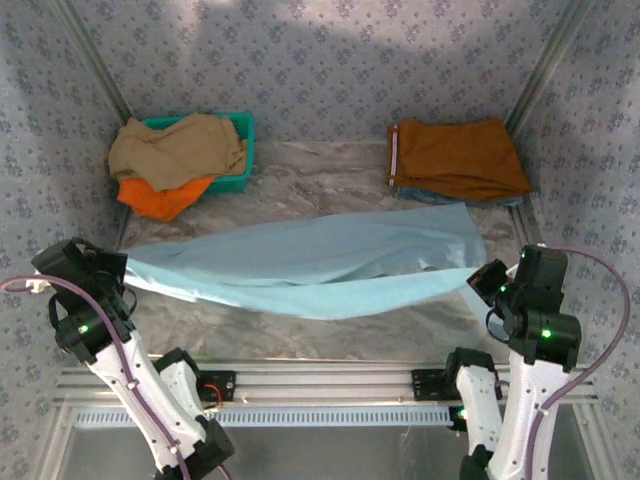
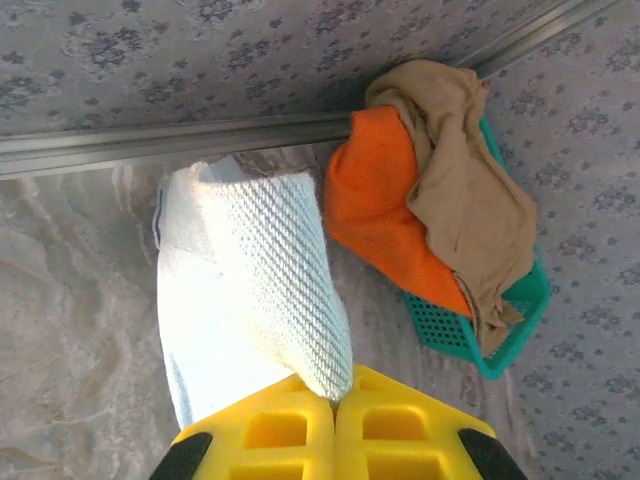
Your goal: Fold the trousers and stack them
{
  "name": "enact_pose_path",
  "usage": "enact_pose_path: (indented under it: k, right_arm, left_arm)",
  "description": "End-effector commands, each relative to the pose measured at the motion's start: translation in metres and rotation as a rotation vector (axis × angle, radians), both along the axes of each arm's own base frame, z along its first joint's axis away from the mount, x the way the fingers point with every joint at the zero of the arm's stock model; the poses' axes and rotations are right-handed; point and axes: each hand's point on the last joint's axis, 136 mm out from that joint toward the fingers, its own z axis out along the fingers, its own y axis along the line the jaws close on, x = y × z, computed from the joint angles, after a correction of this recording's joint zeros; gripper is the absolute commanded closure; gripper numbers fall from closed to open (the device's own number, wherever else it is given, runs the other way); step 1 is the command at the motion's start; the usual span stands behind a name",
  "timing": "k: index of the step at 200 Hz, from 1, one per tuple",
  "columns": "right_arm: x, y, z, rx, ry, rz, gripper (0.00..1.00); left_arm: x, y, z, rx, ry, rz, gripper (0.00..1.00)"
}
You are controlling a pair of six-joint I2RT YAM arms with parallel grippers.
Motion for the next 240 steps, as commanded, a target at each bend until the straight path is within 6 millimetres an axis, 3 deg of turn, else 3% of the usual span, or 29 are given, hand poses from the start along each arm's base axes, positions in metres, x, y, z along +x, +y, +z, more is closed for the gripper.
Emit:
enact_pose_path:
  k: [1, 29, 54, 94, 115, 118, 137, 166, 190, 210, 229, 240]
  right_arm:
    - [-0.01, 0.001, -0.011, -0.053, 0.034, 0.049, 1.0]
    - [0.001, 0.0, -0.028, -0.048, 0.059, 0.063, 1.0]
    - [0.03, -0.01, -0.041, -0.063, 0.096, 0.054, 1.0]
    - [0.102, -0.034, -0.049, -0.155, 0.158, 0.087, 1.0]
    - [0.149, -0.03, -0.061, -0.208, 0.248, 0.164, 1.0]
    - [0.159, -0.03, -0.054, -0.225, 0.234, 0.168, 1.0]
    - [0.201, -0.027, -0.059, -0.293, 0.27, 0.204, 1.0]
    - [0.259, -0.025, -0.079, -0.299, 0.33, 0.264, 1.0]
    - [0.291, -0.02, -0.094, -0.301, 0.361, 0.315, 1.0]
    - [0.312, -0.018, -0.118, -0.274, 0.425, 0.346, 1.0]
    - [0.323, -0.015, -0.14, -0.257, 0.458, 0.346, 0.95]
    - [0.329, -0.014, -0.147, -0.25, 0.459, 0.341, 0.79]
  left_arm:
    - [-0.007, 0.006, -0.001, 0.045, 0.023, 0.026, 1.0]
    - [-0.003, 0.023, -0.019, 0.067, 0.077, 0.065, 1.0]
    - [0.02, 0.043, -0.019, 0.066, 0.071, 0.078, 1.0]
    - [0.075, 0.077, -0.014, 0.032, 0.027, 0.077, 1.0]
    - [0.107, 0.093, -0.019, 0.02, 0.036, 0.065, 1.0]
    - [0.111, 0.094, -0.019, 0.019, 0.038, 0.064, 1.0]
    - [0.129, 0.103, -0.024, 0.028, 0.06, 0.069, 1.0]
    - [0.156, 0.113, -0.035, 0.022, 0.087, 0.064, 1.0]
    - [0.184, 0.117, -0.045, 0.028, 0.12, 0.014, 1.0]
    - [0.207, 0.116, -0.06, 0.046, 0.185, -0.031, 1.0]
    - [0.227, 0.108, -0.085, 0.034, 0.244, -0.073, 1.0]
    - [0.236, 0.105, -0.101, 0.025, 0.274, -0.093, 1.0]
